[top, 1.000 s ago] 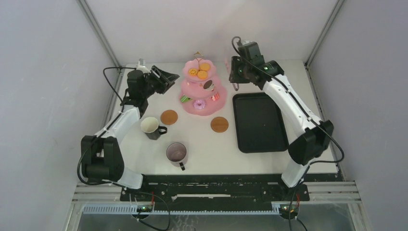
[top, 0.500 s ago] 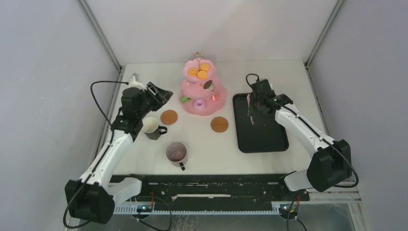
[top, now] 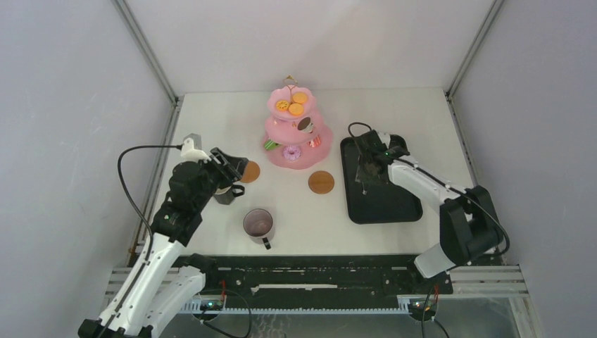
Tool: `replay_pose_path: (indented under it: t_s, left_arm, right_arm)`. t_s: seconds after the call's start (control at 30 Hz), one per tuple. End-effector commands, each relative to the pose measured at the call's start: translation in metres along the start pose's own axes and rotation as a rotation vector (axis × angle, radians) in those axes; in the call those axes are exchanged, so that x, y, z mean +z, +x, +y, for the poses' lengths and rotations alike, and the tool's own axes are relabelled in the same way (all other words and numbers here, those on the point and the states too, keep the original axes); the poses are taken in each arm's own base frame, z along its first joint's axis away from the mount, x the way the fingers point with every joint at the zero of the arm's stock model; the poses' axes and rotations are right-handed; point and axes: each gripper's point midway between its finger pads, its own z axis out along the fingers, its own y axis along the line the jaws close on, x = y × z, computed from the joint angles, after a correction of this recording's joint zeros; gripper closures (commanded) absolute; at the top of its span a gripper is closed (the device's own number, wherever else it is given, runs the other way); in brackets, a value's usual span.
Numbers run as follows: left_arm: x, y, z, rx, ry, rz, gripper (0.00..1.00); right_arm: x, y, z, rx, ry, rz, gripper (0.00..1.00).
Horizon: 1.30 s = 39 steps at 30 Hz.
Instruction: Serve the afternoon tea
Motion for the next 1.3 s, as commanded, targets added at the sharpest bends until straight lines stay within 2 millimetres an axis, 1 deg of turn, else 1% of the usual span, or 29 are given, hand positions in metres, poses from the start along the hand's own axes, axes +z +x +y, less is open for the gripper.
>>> replay_pose_path:
  t_s: [0.0, 0.03, 0.13, 0.3, 0.47, 0.53, 0.67, 0.77, 0.87, 1.0, 1.17, 1.27]
  left_arm:
    - [-0.01, -0.003, 0.019, 0.021, -0.084, -0.062, 0.42]
    - [-0.013, -0.004, 0.023, 0.002, -0.111, -0.067, 0.42]
    - [-0.018, -0.004, 0.031, -0.014, -0.16, -0.086, 0.42]
    - [-0.024, -0.002, 0.045, -0.039, -0.227, -0.109, 0.42]
    - [-0.028, -0.008, 0.048, -0.032, -0.256, -0.129, 0.42]
    - [-0.028, -0.008, 0.049, -0.032, -0.261, -0.13, 0.42]
    - [-0.028, -0.011, 0.048, -0.022, -0.266, -0.132, 0.42]
    - [-0.03, -0.015, 0.047, -0.025, -0.266, -0.145, 0.42]
    - [-0.031, -0.02, 0.043, -0.03, -0.258, -0.157, 0.42]
    - [-0.034, -0.029, 0.038, -0.026, -0.248, -0.176, 0.42]
    - [-0.038, -0.035, 0.036, -0.019, -0.249, -0.19, 0.42]
    - [-0.041, -0.037, 0.036, -0.015, -0.25, -0.199, 0.42]
  right_arm:
    - [0.029, -0.006, 0.001, -0.025, 0.036, -0.007, 0.54]
    - [0.04, 0.0, -0.001, -0.03, 0.042, 0.027, 0.54]
    - [0.055, 0.004, -0.004, -0.02, 0.023, 0.052, 0.53]
    - [0.066, 0.0, -0.007, 0.001, 0.008, 0.053, 0.51]
    - [0.077, 0.008, -0.015, 0.024, 0.028, 0.097, 0.49]
    - [0.077, 0.006, -0.016, 0.029, 0.03, 0.09, 0.47]
    - [0.075, 0.001, -0.02, 0.047, 0.036, 0.08, 0.45]
    - [0.069, -0.005, -0.021, 0.051, 0.039, 0.059, 0.43]
    - [0.06, -0.012, -0.018, 0.049, 0.035, 0.03, 0.42]
    - [0.043, -0.024, -0.004, -0.003, 0.028, -0.042, 0.42]
    - [0.022, -0.035, 0.022, -0.074, -0.009, -0.098, 0.42]
    - [0.018, -0.035, 0.036, -0.11, -0.025, -0.096, 0.44]
